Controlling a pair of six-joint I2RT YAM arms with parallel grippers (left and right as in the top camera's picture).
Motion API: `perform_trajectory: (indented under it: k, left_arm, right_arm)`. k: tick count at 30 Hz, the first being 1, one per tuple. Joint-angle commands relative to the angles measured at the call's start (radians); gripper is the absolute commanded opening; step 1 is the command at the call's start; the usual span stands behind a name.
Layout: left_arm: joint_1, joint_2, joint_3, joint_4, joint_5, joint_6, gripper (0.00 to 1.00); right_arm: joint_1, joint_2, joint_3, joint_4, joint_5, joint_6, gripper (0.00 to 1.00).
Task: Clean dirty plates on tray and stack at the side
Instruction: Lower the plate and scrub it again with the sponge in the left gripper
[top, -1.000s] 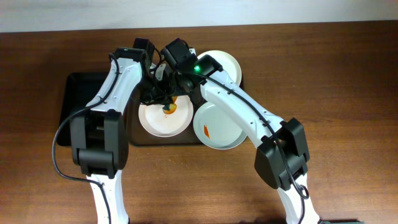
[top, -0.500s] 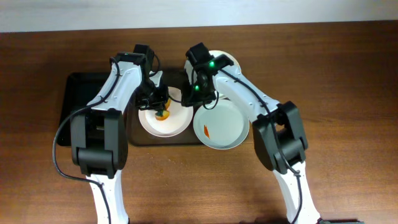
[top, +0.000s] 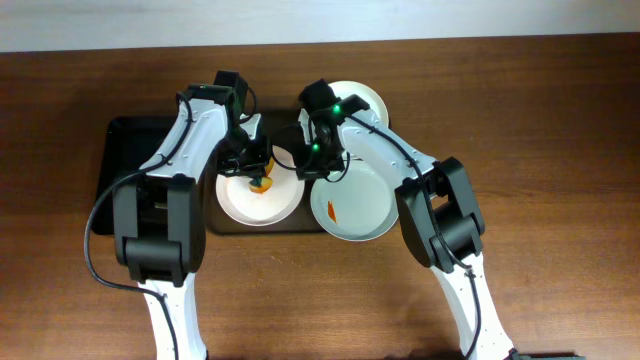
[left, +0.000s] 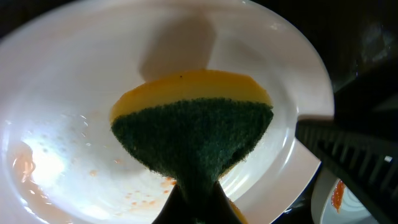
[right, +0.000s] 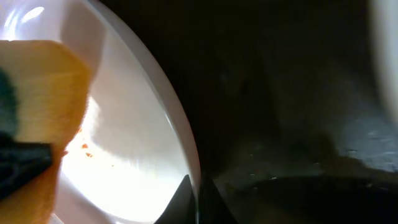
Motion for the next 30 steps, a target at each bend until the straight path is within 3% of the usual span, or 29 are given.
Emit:
perform_trajectory:
  k: [1,3,5,12,15,18,21,23,24,30]
  left_arm:
    - [0.003,-0.012,-0.005,0.002,-0.003,0.037,0.01]
    - [0.003,-0.012,-0.005,0.003,-0.003,0.043,0.01]
    - [0.006,-0.012,-0.005,0.006,-0.003,0.043,0.01]
    - [0.015,-0.012,-0.005,0.014,-0.011,0.043,0.01]
    - [0.015,-0.012,-0.005,0.013,-0.011,0.043,0.01]
    - [0.015,-0.012,-0.005,0.013,-0.011,0.043,0.01]
    - [0.015,-0.012,-0.005,0.013,-0.011,0.043,0.01]
    - [0.015,-0.012,-0.005,0.014,-0.011,0.043,0.01]
    - [0.015,-0.012,-0.005,0.013,-0.011,0.043,0.01]
    - [0.012,-0.012,-0.032,0.010,-0.010,0.042,0.01]
  right_arm:
    - [-0.037,0.013,-0.005,0.035,-0.246,-0.058,0.04]
    - [-0.069,0.012,-0.002,0.083,-0.445,-0.109,0.04]
    - [-0.085,0.006,-0.002,0.079,-0.462,-0.108,0.04]
    - [-0.083,-0.053,-0.002,0.026,-0.204,-0.054,0.05]
    - [-0.060,-0.051,-0.003,-0.002,-0.073,-0.052,0.30]
    - [-0.015,-0.023,-0.003,-0.002,-0.004,-0.040,0.37]
    - [0.020,0.005,-0.003,0.010,-0.005,-0.017,0.34]
    - [0.026,0.007,-0.003,0.010,0.024,0.031,0.11]
    - [0.026,0.007,-0.003,0.010,0.049,0.057,0.04]
    - [0.004,0.007,-0.003,0.052,0.054,0.106,0.04]
